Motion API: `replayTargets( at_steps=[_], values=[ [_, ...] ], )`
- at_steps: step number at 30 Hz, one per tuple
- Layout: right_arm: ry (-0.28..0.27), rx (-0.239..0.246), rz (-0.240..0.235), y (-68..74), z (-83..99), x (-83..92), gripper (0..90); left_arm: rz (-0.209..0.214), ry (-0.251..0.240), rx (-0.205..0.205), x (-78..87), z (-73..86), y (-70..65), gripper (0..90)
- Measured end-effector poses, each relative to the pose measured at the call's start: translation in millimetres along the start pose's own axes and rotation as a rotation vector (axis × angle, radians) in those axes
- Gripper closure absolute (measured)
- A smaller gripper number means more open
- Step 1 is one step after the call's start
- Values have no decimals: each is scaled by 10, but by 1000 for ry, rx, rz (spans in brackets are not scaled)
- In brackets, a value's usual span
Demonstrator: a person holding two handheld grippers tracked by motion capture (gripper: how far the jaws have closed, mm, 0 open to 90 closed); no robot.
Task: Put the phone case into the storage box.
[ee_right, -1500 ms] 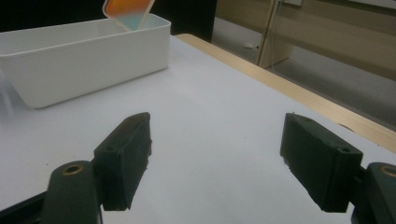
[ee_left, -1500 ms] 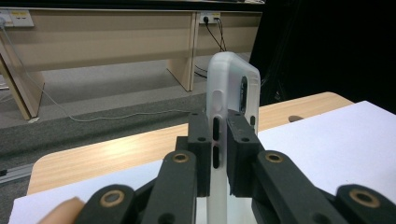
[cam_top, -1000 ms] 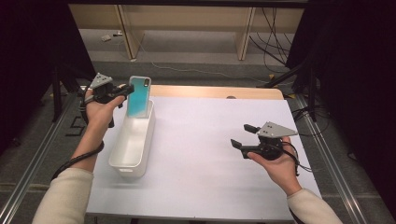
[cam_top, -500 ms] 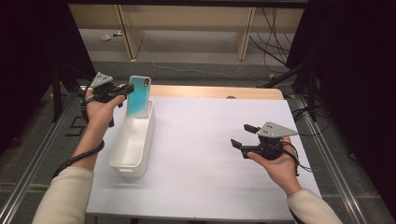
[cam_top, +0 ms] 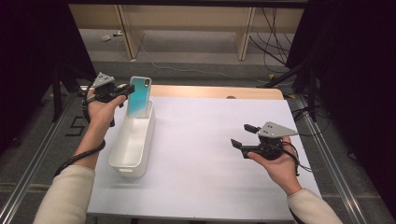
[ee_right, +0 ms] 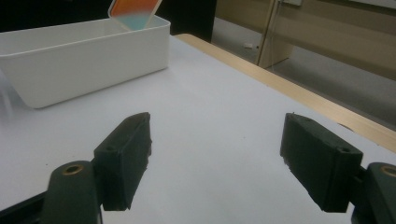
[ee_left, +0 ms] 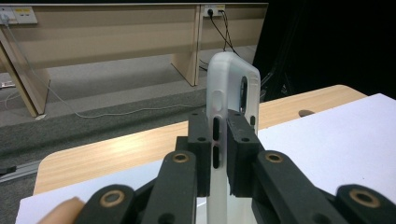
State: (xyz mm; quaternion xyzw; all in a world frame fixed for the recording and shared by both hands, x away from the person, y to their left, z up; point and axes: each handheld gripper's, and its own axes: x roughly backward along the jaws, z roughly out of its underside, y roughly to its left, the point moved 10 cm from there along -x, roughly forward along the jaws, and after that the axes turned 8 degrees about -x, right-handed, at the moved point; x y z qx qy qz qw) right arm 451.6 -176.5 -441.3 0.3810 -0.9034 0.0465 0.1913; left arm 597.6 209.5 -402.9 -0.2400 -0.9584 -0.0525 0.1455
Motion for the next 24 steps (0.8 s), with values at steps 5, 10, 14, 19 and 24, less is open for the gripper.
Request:
replayTargets(
  at_steps=[5, 10, 14, 19, 24],
  values=[
    [-5, 2, -1, 2, -5, -4, 259, 0, 6, 0, -20, 19, -2, 817],
    [0, 0, -1, 1, 1, 0, 259, 0, 9, -3, -33, 37, -2, 817],
    [0, 0, -1, 2, 0, 0, 259, -2, 14, -3, -47, 52, 9, 817],
    [-3, 0, -1, 2, -2, -2, 259, -4, 15, -4, -59, 60, 14, 817],
    [-2, 3, 0, -2, -2, -1, 259, -3, 14, -3, -70, 59, 14, 817]
  ],
)
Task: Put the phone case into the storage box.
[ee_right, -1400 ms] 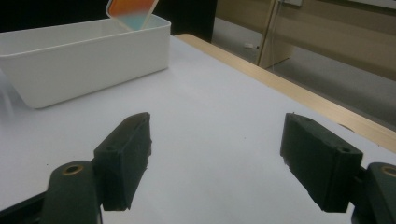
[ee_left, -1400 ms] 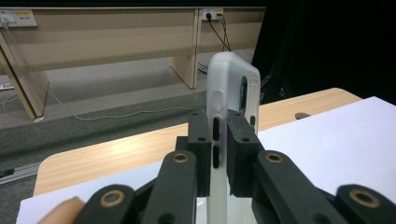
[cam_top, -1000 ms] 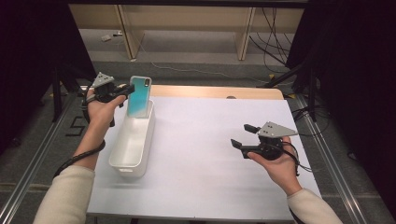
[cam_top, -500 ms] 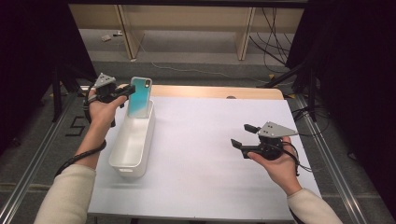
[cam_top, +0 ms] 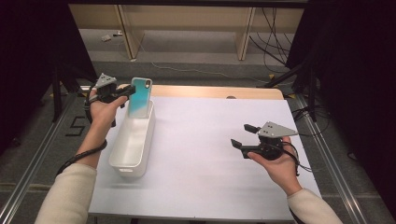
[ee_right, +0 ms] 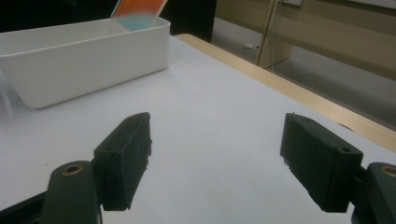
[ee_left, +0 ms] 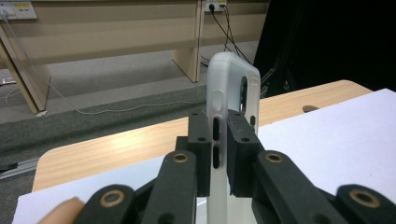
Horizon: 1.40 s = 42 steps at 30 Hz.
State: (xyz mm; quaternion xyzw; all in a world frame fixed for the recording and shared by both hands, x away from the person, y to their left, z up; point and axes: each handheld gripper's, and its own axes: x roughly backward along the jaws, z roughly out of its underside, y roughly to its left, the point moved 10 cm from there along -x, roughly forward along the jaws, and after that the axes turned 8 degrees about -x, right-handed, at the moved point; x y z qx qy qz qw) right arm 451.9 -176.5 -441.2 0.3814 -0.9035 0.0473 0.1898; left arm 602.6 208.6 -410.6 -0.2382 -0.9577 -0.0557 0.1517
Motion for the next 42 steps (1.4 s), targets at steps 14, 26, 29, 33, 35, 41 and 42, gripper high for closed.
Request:
replayTargets(
  at_steps=[14, 26, 29, 33, 35, 41, 42],
  values=[
    [-1, 0, 4, -4, 6, -8, 259, 2, 12, 2, -37, 45, -8, 817],
    [-6, -4, 4, 0, 8, -21, 258, 2, 20, 3, -64, 83, 0, 816],
    [-4, 2, 1, -4, 9, -21, 259, 3, 20, 6, -73, 91, -3, 816],
    [18, 2, 10, -9, 27, -1, 258, 4, 23, 6, -85, 102, -6, 817],
    [18, 0, 8, -7, 26, -1, 258, 5, 24, 6, -89, 107, -9, 816],
    [18, 0, 9, -8, 29, 0, 258, 7, 29, 10, -103, 129, -8, 816],
    [18, 0, 8, -7, 29, -1, 258, 4, 31, 10, -107, 136, -6, 816]
  ],
)
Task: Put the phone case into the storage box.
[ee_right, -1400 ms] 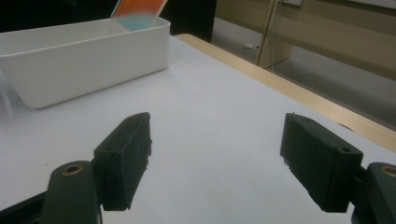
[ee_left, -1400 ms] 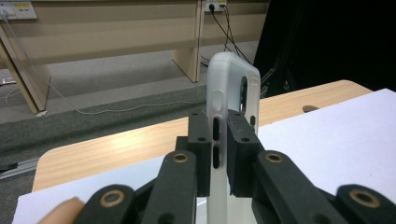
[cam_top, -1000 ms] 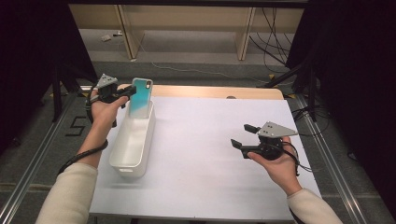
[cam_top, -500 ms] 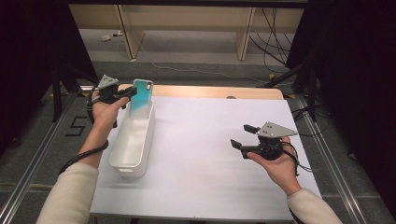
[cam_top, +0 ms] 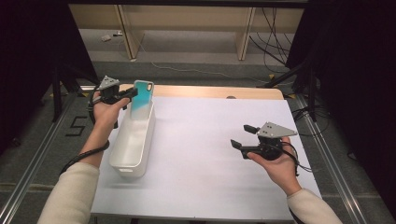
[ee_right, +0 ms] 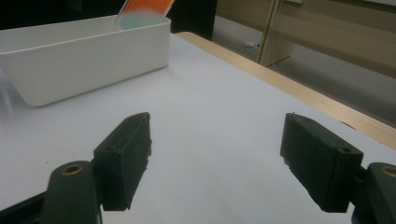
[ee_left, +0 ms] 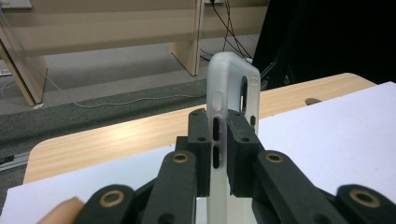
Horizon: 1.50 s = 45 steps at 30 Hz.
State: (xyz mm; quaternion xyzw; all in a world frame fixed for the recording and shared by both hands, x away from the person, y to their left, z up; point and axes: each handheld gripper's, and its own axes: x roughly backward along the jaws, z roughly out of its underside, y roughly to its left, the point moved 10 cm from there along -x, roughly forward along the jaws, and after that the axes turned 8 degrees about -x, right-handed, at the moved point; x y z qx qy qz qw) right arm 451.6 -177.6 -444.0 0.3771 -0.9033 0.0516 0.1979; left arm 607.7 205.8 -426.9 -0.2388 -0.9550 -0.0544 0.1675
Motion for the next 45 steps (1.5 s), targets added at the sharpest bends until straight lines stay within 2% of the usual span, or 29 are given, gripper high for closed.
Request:
replayTargets(
  at_steps=[5, 16, 17, 19, 45],
  values=[
    [-15, 2, -6, -1, -10, -14, 258, 4, 5, 0, -21, 21, -6, 816],
    [-13, -1, -7, 3, -10, -12, 258, 4, 12, 8, -40, 64, -5, 816],
    [1, 1, 1, -3, 0, 1, 258, 4, 13, 10, -42, 70, -6, 816],
    [-14, -1, -7, 3, -9, -13, 258, 7, 16, 10, -47, 83, -10, 816],
    [-8, -4, -8, 2, 1, -15, 257, 6, 41, 18, -68, 183, 19, 814]
  ],
)
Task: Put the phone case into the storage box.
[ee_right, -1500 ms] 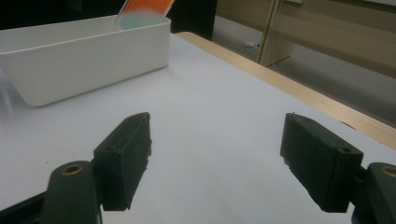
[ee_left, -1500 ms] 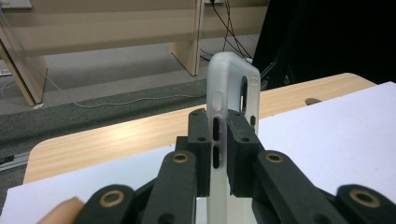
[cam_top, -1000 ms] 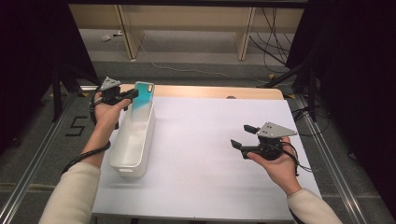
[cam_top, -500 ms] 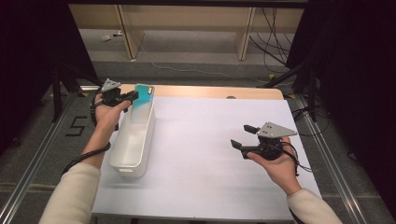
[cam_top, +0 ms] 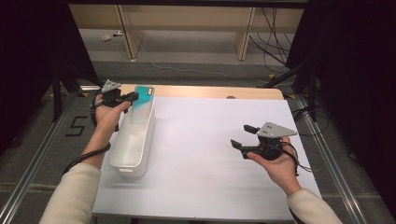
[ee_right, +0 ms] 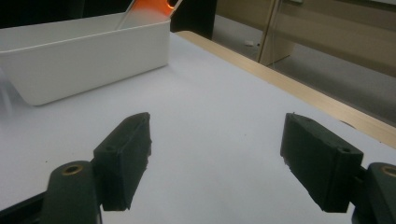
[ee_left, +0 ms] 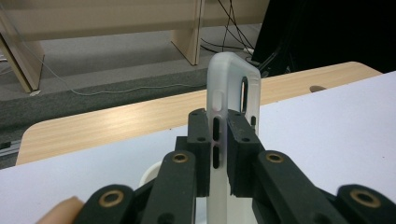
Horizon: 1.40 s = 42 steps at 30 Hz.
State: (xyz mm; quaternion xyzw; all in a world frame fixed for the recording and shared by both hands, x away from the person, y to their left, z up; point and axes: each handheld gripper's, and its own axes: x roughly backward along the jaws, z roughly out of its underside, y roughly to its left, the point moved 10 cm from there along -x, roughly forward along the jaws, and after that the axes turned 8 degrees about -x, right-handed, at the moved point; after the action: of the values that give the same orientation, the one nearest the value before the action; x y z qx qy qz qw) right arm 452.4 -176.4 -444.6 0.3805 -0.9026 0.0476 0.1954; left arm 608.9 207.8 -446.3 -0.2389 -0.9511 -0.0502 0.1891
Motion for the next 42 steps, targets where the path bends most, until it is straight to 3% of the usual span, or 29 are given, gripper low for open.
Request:
replayTargets(
  at_steps=[28, 42],
  values=[
    [5, -1, -2, -1, 16, -12, 258, 5, 24, 23, -3, 116, 54, 799],
    [3, -1, -3, -5, 13, -10, 258, -6, 39, 14, -20, 133, 72, 785]
  ],
)
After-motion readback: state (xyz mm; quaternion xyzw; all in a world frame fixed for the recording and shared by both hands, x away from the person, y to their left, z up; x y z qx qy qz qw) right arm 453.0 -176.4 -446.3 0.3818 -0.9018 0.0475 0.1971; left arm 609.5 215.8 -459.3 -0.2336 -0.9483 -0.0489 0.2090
